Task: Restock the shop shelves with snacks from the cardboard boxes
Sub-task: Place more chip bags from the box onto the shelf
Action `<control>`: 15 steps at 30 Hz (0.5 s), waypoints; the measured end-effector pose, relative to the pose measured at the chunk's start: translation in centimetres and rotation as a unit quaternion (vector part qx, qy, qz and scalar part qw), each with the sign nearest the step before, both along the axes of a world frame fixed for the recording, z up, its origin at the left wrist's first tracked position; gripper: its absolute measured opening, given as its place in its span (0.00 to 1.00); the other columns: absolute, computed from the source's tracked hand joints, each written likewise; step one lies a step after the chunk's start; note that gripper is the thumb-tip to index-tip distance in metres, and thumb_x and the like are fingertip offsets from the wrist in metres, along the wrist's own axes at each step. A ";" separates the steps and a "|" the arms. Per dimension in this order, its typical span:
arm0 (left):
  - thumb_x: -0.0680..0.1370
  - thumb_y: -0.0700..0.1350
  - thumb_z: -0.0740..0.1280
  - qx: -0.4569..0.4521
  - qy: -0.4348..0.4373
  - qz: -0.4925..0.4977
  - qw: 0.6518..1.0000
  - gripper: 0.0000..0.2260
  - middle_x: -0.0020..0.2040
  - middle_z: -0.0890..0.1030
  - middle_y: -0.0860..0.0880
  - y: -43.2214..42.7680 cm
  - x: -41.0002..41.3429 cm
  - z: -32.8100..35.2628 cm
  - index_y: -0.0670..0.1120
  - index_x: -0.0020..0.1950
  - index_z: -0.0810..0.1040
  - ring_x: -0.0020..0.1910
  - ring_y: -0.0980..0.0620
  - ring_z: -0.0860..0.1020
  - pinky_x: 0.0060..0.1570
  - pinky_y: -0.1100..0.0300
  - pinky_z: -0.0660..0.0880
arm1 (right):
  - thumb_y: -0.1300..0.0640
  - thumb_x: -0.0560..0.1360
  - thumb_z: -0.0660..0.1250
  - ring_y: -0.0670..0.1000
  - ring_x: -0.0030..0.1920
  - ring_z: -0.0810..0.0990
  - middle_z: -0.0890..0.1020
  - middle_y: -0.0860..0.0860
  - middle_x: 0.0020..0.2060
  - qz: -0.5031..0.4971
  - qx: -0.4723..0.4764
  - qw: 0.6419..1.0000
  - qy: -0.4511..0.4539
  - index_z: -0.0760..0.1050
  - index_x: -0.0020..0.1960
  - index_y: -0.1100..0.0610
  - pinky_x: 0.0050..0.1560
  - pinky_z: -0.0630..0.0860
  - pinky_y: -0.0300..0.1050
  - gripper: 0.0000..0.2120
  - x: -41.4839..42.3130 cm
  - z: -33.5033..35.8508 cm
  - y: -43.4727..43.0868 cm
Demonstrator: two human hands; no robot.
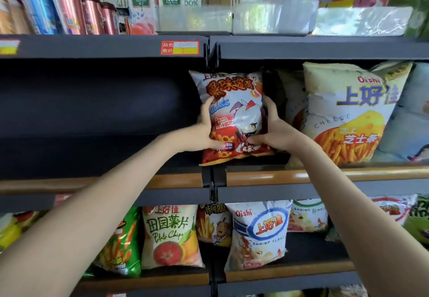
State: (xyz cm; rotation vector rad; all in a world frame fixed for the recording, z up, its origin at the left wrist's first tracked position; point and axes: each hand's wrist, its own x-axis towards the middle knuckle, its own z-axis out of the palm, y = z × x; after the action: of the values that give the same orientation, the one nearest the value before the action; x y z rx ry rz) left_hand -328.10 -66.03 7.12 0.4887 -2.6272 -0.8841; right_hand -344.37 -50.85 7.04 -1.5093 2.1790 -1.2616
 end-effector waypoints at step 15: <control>0.71 0.42 0.76 0.001 0.140 -0.032 0.990 0.56 0.78 0.40 0.48 -1.6 -3.9 -2.5 0.50 0.74 0.29 0.75 0.55 0.50 0.73 0.58 0.57 | 0.61 0.63 0.81 0.56 0.74 0.61 0.55 0.58 0.75 -0.094 -0.107 0.989 0.028 0.31 0.77 0.49 0.72 0.63 0.53 0.66 -0.2 -3.1 -2.4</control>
State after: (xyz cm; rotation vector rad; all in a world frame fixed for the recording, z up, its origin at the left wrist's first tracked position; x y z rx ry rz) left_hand -331.99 -67.63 4.62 0.2590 -2.3976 -0.9038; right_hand -344.57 -53.22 3.99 -1.4571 2.3319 -1.5775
